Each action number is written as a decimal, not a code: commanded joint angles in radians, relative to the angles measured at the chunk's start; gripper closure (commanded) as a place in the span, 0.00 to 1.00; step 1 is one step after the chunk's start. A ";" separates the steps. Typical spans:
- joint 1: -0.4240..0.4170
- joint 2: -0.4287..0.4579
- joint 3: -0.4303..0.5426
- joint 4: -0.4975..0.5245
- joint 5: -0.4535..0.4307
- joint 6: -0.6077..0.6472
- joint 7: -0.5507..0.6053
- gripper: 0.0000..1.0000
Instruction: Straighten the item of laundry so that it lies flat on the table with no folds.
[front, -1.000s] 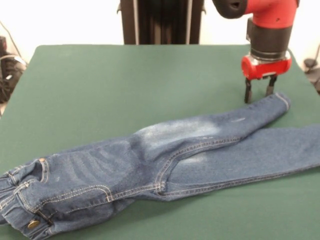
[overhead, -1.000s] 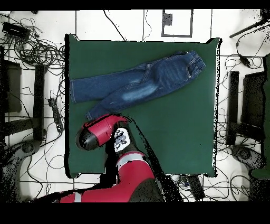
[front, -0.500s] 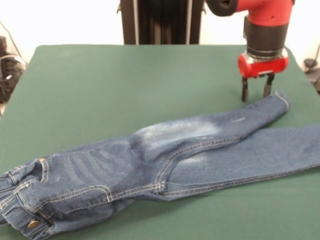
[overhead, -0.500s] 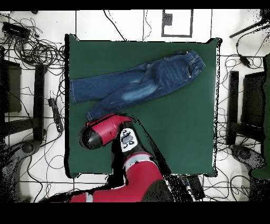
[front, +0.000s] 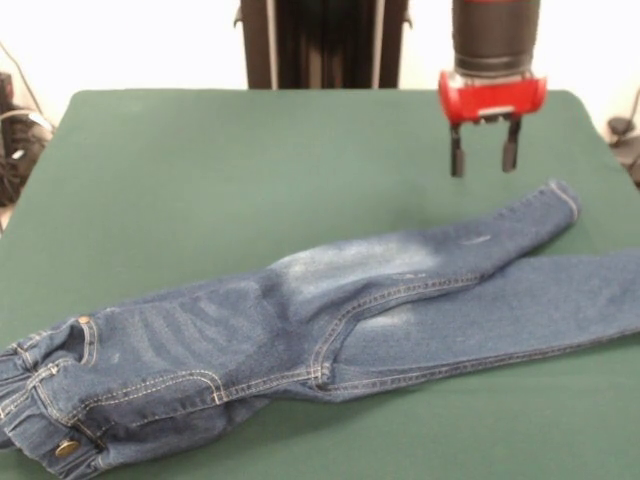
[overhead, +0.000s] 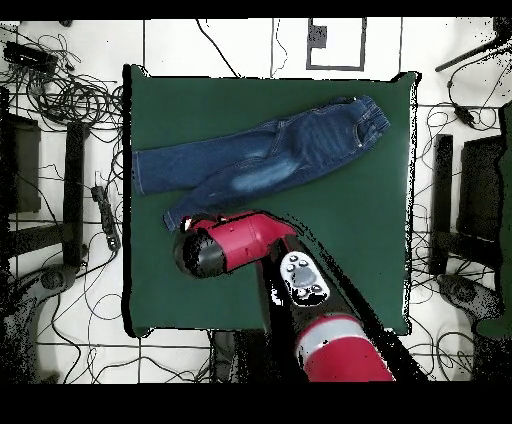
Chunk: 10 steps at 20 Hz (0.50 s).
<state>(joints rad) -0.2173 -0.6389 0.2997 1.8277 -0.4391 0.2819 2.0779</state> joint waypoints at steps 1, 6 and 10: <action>0.006 -0.100 0.121 0.091 0.091 0.159 0.021 0.00; 0.052 -0.099 0.056 0.060 0.125 0.161 0.094 0.00; 0.105 -0.066 -0.017 0.037 0.142 0.128 0.167 0.00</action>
<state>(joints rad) -0.1911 -0.7365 0.2926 1.8383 -0.3578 0.3388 2.0779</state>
